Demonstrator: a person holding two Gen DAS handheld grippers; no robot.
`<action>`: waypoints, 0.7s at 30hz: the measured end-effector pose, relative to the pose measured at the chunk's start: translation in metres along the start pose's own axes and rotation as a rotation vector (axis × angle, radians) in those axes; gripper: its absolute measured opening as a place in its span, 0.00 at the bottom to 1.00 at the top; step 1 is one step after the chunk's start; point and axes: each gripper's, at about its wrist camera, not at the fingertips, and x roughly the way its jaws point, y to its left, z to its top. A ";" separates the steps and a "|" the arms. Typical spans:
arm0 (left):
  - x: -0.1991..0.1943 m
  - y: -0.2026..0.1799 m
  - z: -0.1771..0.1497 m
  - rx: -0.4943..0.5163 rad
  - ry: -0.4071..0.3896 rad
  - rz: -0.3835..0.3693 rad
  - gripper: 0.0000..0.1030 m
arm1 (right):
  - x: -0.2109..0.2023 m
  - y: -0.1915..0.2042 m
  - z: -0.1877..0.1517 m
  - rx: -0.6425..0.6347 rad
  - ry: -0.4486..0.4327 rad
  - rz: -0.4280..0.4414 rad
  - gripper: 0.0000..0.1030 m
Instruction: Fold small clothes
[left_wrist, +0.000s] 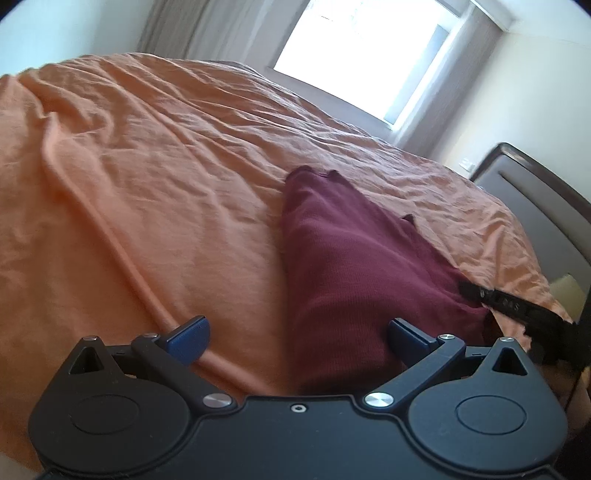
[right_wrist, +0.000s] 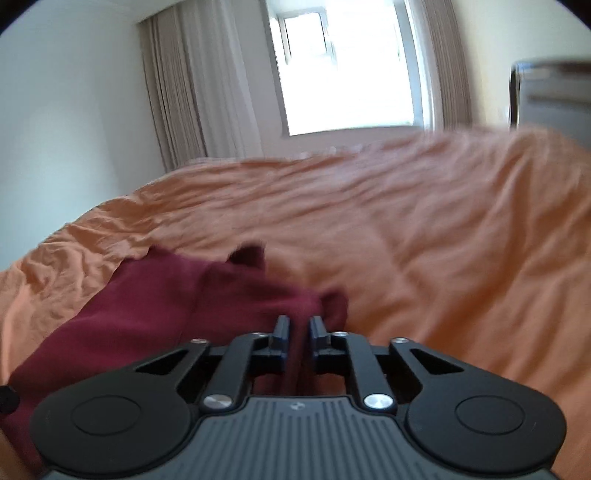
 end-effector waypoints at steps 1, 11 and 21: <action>0.002 -0.003 0.003 0.000 0.005 -0.014 0.99 | -0.002 0.000 0.005 -0.009 -0.023 -0.015 0.03; 0.019 -0.015 -0.003 0.013 0.032 -0.020 0.99 | 0.010 0.001 -0.006 -0.040 -0.013 -0.043 0.03; 0.019 -0.011 -0.004 0.011 0.037 -0.027 0.99 | -0.026 -0.008 -0.011 0.083 -0.039 0.021 0.53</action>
